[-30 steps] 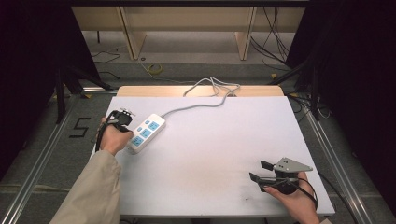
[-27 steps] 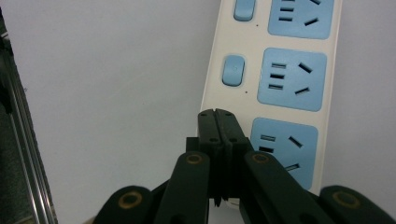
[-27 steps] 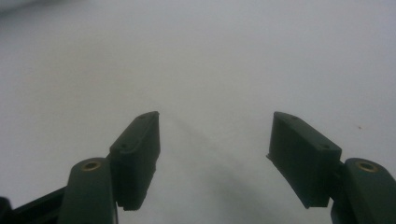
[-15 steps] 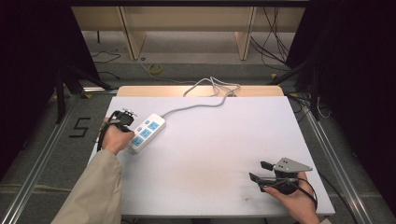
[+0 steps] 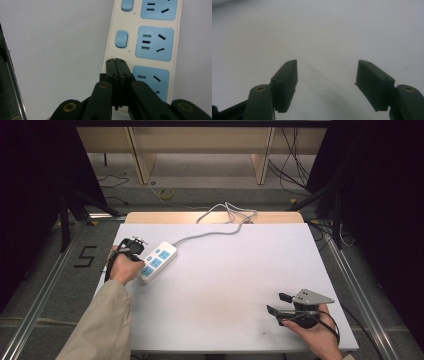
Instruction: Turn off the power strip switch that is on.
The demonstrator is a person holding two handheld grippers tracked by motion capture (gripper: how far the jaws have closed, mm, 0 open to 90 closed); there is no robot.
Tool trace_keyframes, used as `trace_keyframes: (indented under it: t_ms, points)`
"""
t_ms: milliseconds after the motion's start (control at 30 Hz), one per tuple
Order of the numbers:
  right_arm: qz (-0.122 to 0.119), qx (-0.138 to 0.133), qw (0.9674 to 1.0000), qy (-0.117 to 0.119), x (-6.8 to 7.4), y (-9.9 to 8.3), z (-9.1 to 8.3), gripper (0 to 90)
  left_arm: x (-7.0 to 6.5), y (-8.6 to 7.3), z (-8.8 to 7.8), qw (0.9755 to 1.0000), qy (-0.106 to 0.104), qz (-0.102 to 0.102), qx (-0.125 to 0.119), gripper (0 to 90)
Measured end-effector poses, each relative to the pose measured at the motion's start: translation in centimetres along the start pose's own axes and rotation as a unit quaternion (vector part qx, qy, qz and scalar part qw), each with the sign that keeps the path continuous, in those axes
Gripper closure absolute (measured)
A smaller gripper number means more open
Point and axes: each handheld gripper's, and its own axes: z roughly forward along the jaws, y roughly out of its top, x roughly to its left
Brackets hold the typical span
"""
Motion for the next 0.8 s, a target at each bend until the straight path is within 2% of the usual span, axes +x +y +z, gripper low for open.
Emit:
trace_keyframes:
  t_ms: [133, 367, 800]
  points:
    - [0.0, 0.0, 1.0, 0.0, 0.03, 0.01, 0.01, 34.5, 0.01, 0.14, 0.02, 1.0, -0.002, -0.001, 0.007, 89.8]
    - [-0.001, -0.001, 1.0, 0.001, 0.04, 0.02, 0.05, 34.5, 0.17, 0.07, 0.02, 1.0, -0.006, -0.004, 0.006, 89.8]
    - [-0.002, 0.002, 1.0, 0.003, 0.13, 0.06, 0.13, 34.5, -0.04, 0.14, 0.15, 0.9999, -0.001, -0.005, 0.009, 89.9]
